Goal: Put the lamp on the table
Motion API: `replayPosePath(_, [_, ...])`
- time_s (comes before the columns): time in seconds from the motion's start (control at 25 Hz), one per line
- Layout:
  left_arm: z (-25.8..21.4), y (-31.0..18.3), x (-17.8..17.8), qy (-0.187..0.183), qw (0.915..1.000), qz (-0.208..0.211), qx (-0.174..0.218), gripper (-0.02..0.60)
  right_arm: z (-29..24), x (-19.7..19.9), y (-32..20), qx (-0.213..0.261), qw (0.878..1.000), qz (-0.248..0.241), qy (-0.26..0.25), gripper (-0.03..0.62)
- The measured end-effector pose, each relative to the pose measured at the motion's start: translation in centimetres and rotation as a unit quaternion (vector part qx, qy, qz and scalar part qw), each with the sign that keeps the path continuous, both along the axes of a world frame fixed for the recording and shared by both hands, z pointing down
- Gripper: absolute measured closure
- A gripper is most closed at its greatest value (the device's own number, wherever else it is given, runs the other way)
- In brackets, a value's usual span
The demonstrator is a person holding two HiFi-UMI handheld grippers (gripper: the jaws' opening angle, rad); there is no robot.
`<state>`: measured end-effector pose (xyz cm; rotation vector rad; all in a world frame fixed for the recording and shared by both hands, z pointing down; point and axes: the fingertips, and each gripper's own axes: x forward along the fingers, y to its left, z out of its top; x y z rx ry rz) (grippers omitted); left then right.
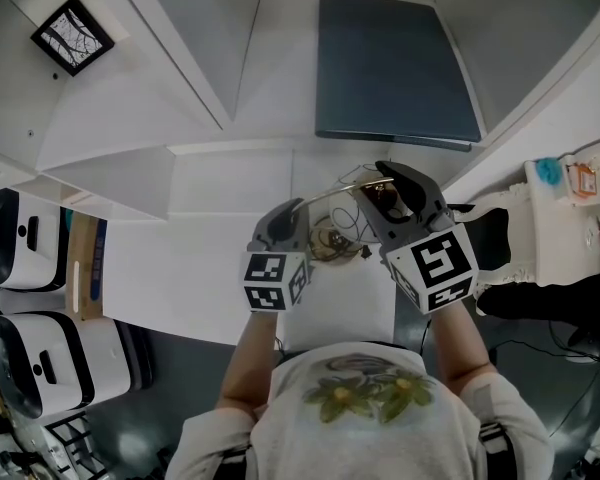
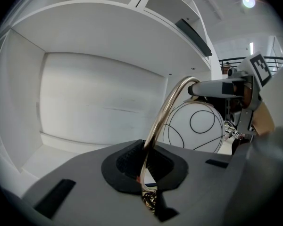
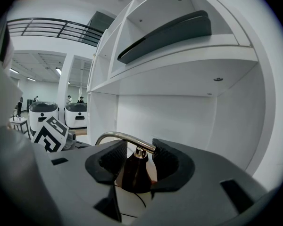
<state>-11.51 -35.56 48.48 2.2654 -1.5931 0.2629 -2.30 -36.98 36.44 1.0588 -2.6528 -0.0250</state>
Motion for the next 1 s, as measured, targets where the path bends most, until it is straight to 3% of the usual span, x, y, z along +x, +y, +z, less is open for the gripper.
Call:
replayPosePath(0.72, [0.3,0.8,0.4,-0.008,0.9998,0.013,0.009,0.554,0.3,0.3,1.0,0.012,1.0,-0.01,-0.005,0.409])
replayPosePath(1.0, [0.4,1.5,0.7,-0.021,0.9996,0.015,0.013,0.552,0.3,0.2,1.7,0.025,1.0,0.0,0.017,0.408])
